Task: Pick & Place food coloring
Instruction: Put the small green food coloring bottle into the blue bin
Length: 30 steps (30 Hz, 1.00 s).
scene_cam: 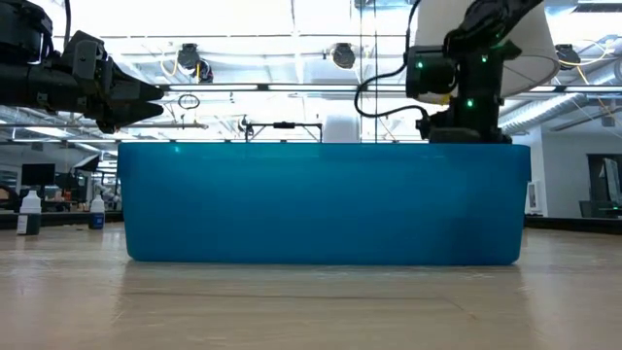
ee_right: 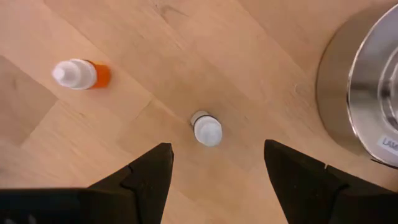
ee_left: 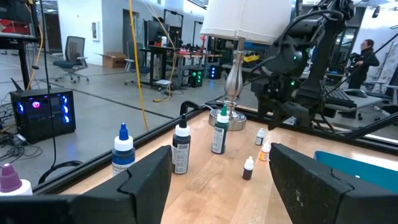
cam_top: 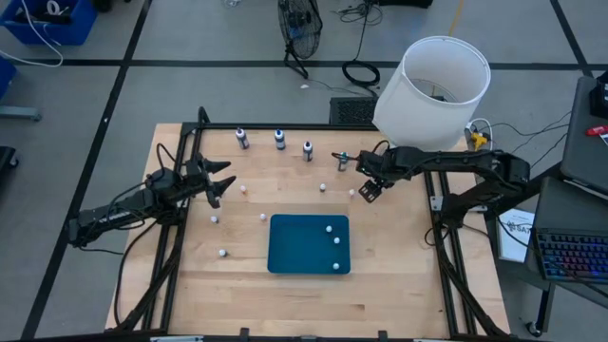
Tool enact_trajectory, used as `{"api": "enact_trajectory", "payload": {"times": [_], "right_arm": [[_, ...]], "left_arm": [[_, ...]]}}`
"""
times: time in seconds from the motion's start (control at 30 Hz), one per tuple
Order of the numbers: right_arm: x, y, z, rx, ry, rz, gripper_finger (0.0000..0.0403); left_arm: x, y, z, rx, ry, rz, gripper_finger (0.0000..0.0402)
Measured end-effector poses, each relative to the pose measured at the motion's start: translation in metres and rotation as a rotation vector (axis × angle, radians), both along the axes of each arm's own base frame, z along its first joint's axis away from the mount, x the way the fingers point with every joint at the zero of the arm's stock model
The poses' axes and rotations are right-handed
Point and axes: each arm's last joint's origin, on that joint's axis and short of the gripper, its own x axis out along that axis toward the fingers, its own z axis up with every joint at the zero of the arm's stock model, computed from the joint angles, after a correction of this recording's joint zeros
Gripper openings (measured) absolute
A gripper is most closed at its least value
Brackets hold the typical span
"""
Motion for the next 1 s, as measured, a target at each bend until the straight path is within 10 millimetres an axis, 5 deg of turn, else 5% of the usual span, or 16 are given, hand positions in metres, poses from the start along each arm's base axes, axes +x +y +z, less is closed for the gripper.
{"api": "enact_trajectory", "payload": {"times": [1.0], "right_arm": [[0.0027, -0.0009, -0.0050, -0.017, -0.050, -0.002, 0.0238]], "left_arm": [[0.0000, 0.0000, 0.0000, -0.001, 0.000, 0.000, 0.0269]]}}
